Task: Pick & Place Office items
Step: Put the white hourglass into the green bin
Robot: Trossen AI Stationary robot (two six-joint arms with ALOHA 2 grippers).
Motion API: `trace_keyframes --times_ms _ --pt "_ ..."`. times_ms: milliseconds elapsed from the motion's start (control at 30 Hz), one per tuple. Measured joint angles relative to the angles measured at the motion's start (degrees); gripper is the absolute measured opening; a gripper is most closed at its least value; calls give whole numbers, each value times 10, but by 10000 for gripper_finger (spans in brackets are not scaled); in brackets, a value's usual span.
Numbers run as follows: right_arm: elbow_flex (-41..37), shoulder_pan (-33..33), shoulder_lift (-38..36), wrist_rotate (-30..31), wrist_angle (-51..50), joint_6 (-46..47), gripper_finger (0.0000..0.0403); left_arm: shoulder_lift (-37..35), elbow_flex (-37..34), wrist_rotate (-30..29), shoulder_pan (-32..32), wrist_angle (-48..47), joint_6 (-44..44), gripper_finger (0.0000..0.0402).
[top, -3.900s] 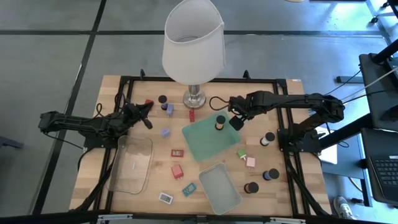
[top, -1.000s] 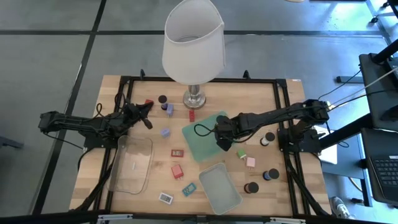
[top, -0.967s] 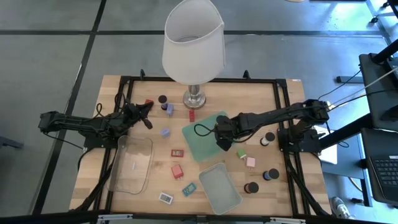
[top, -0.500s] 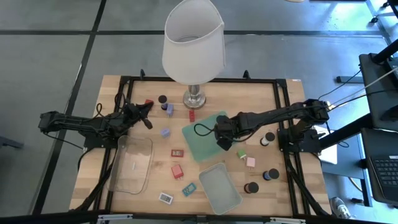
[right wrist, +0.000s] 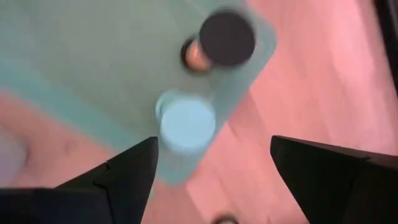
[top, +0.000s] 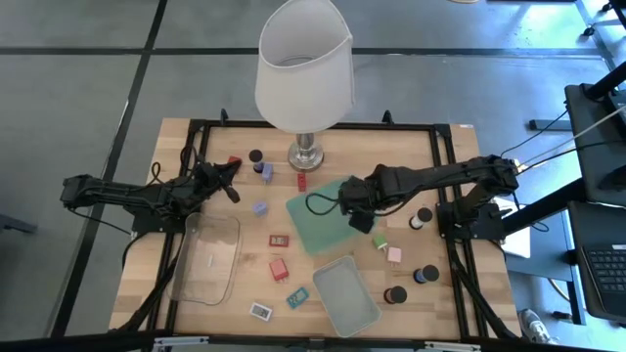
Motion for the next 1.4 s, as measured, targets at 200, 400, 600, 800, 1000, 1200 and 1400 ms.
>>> trace_keyframes --times_ms 200,400,600,800,1000,1200,1400 --pt "3 47 0 -41 -81 49 315 0 0 0 0 0 0 11" --pt "-15 92 0 -2 -115 85 315 0 0 0 0 0 0 12" --pt "-102 81 -39 -10 -114 46 315 0 0 0 0 0 0 11" --pt "-220 39 -105 -40 -113 41 315 0 0 0 0 0 0 11" --pt "-289 2 -181 -41 -76 75 315 0 0 0 0 0 0 9" --pt "-307 -28 -247 -31 -54 127 315 0 0 0 0 0 0 9" --pt "-307 -52 -266 22 -50 309 315 0 0 0 0 0 0 13"
